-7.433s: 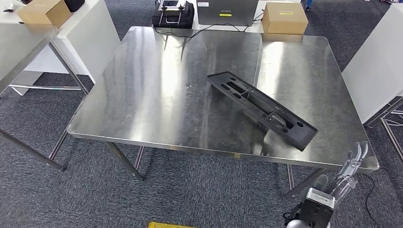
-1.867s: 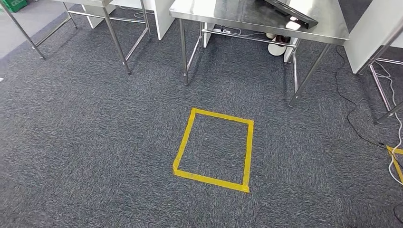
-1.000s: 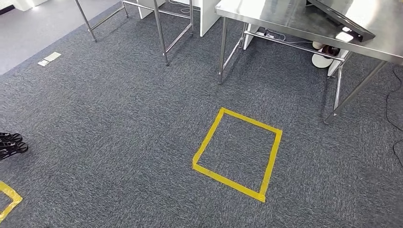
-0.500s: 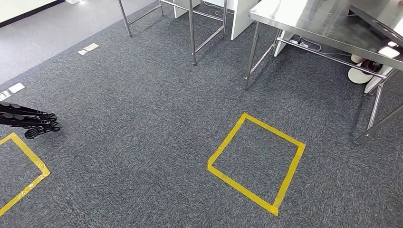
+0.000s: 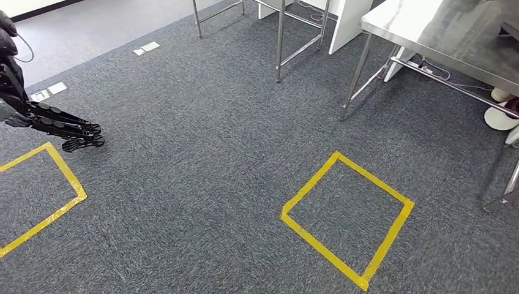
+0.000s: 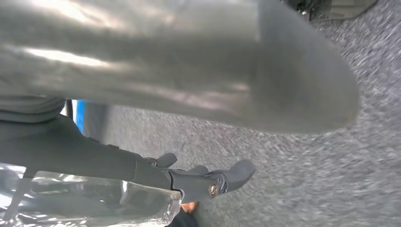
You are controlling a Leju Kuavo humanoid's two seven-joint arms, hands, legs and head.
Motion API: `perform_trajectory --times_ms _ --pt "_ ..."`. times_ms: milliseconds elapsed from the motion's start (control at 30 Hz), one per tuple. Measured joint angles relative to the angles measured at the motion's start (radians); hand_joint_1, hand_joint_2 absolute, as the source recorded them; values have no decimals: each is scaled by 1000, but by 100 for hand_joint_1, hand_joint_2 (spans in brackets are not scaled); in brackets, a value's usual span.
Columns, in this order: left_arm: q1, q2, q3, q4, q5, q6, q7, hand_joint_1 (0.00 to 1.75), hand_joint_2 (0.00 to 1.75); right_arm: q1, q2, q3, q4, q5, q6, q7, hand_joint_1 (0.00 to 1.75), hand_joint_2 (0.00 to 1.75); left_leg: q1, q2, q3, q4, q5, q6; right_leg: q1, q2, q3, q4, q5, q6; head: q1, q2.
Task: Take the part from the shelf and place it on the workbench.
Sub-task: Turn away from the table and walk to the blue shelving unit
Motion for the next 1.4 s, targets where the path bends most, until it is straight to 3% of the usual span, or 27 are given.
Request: perform_trajectory --times_ms 67,133,200,233,267,333,367,433,500,567,633,667,700,733,767,833,900,933,1000,1033,1100,1167,1233,1267,1333,1400 --pt "1 -1 2 0 4 5 5 0 0 -4 4 8 -1 10 0 -4 0 0 3 -21 1 -11 11 17 -4 32 -18 43 -29 4 3 0" --pt "0 -1 3 0 10 5 1 0 0 -5 6 17 -1 20 1 -1 0 0 4 -44 -2 -14 18 27 -8 82 -72 161 -89 -3 7 0" --pt "0 -2 7 0 22 4 -9 0 0 -5 7 25 0 33 5 10 0 0 3 -71 -5 -14 20 30 -10 101 -126 275 -128 -2 7 0" --pt "1 -2 11 0 29 4 -16 0 0 -5 7 29 0 39 8 16 0 0 2 -85 -6 -13 21 29 -10 104 -131 285 -124 4 7 0" --pt "1 -2 15 0 34 3 -23 0 0 -5 7 34 0 44 11 23 0 0 2 -99 -5 -13 22 28 -11 107 -118 254 -104 13 7 0" --pt "1 -3 24 0 41 3 -33 0 0 -8 6 43 0 51 18 33 0 0 2 -124 -6 -10 23 24 -17 133 -57 117 -43 28 8 0" --pt "1 -3 27 0 42 3 -36 0 0 -10 6 46 0 55 21 37 0 0 0 -134 -7 -7 23 20 -19 148 -33 56 -19 28 7 0" --pt "1 -4 29 0 44 5 -36 0 0 -15 6 51 0 61 28 45 0 0 -2 -150 -11 -4 23 8 -16 165 -15 5 0 18 7 0" --pt "2 -4 30 0 44 9 -31 0 0 -22 7 55 0 68 34 52 0 0 1 -162 -16 -4 26 -5 -16 148 -11 2 5 3 6 0" --pt "2 -3 32 0 43 16 -23 0 0 -29 8 62 -1 78 39 56 0 0 3 -135 -35 29 4 -14 -22 129 -6 -2 12 -13 4 0" --pt "1 -3 35 0 42 22 -17 0 0 -33 10 72 -1 90 43 59 0 0 4 -87 -85 139 -61 -22 -21 106 -6 -4 14 -24 0 0" --pt "0 -3 37 0 41 22 -14 0 0 -33 10 76 -1 95 44 61 0 0 6 -74 -118 208 -93 -27 -18 93 -7 -4 13 -28 -2 0" --pt "0 -3 38 0 40 23 -12 0 0 -33 10 78 -1 98 45 63 0 0 8 -67 -144 263 -112 -31 -17 80 -7 -3 12 -29 -2 0" --pt "1 -3 40 0 40 23 -11 0 0 -34 10 81 -1 99 46 64 0 0 11 -62 -155 286 -113 -34 -16 68 -6 -3 11 -30 -3 0" --pt "1 -3 41 0 39 23 -9 0 0 -35 10 83 -1 101 46 66 0 0 14 -56 -146 270 -96 -36 -15 57 -5 -3 10 -30 -3 0" --pt "1 -3 44 0 34 23 0 0 0 -38 12 87 -1 101 46 67 0 0 18 -23 -79 145 -35 -37 -14 39 -1 -3 6 -26 -4 0" --pt "-3 -3 44 0 24 22 15 0 0 -41 14 89 -2 98 46 68 0 0 15 10 -20 36 0 -30 -6 22 0 -1 -2 -15 -2 0" --pt "-5 -4 44 0 19 22 24 0 0 -42 15 90 -2 97 45 69 0 0 12 16 -10 15 2 -25 -2 14 0 -2 -5 -10 0 0" --pt "-6 -5 44 0 11 21 39 0 0 -45 18 90 -2 95 44 70 0 0 5 -5 -12 9 2 -11 1 -3 6 -5 -9 1 4 0" --pt "-6 -5 44 0 9 21 43 0 0 -47 20 90 -3 95 44 71 0 0 3 -16 -12 5 6 -2 -1 6 7 1 -14 6 4 0" --pt "-7 -6 44 0 7 21 47 0 0 -48 23 91 -4 95 43 71 0 0 5 -34 -10 -4 14 15 -7 52 -16 61 -50 7 6 0" --pt "-9 -7 44 0 6 21 48 0 0 -45 25 91 -3 95 43 71 0 0 4 -56 -12 -5 18 23 -11 95 -81 195 -109 0 8 0" --pt "-10 -7 44 0 7 20 49 0 0 -42 25 91 -3 94 43 72 0 0 2 -84 -14 -4 18 25 -11 104 -133 291 -134 5 8 0" --pt "-9 -8 44 0 6 20 49 0 0 -41 25 91 -3 94 43 72 0 0 2 -98 -13 -4 19 25 -12 106 -133 283 -120 12 8 0" --pt "-9 -8 44 0 4 20 51 0 0 -40 24 91 -3 91 43 72 0 0 2 -124 -11 -3 19 24 -16 121 -85 166 -60 29 9 0" --pt "-10 -8 44 0 -4 20 54 0 0 -39 24 91 -3 84 41 72 0 0 -1 -146 -12 1 19 16 -18 153 -39 46 -9 29 9 0"
